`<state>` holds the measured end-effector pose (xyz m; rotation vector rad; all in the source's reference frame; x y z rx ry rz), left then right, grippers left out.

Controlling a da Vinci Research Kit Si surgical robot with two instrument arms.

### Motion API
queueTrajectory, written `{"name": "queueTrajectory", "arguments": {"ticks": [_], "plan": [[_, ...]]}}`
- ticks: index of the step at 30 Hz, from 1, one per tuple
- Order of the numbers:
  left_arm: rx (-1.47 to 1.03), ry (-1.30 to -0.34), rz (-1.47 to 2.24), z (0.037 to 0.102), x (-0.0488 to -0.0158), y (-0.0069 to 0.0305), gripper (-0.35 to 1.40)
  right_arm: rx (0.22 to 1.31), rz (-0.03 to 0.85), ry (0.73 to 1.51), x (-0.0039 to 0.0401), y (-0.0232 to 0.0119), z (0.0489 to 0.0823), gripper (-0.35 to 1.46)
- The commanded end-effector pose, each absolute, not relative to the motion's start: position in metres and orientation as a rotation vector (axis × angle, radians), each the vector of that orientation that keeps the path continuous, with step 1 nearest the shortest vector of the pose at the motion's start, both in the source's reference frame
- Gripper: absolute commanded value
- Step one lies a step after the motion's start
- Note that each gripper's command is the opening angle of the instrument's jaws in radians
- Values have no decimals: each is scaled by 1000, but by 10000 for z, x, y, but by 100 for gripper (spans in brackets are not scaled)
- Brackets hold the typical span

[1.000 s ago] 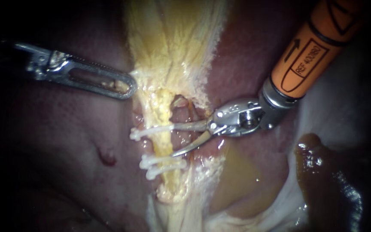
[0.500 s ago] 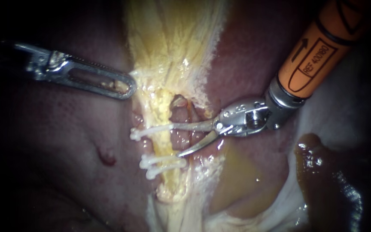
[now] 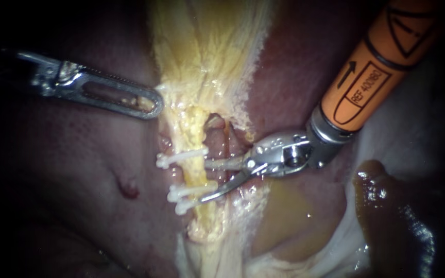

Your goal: Go to the cutting position left tube

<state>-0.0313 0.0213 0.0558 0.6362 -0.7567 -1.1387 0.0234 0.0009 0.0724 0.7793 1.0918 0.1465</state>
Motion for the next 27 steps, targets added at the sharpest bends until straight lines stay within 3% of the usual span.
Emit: {"name": "queueTrajectory", "arguments": {"ticks": [1,15,27], "plan": [[636,-757,-1139,558,-313,213,-35,784,147,1098,237,9,725,116],[636,-756,-1140,558,-315,213,-35,852,194,1185,265,12,721,113],[635,-756,-1140,559,-317,214,-35,890,198,1215,291,6,711,111]]}}
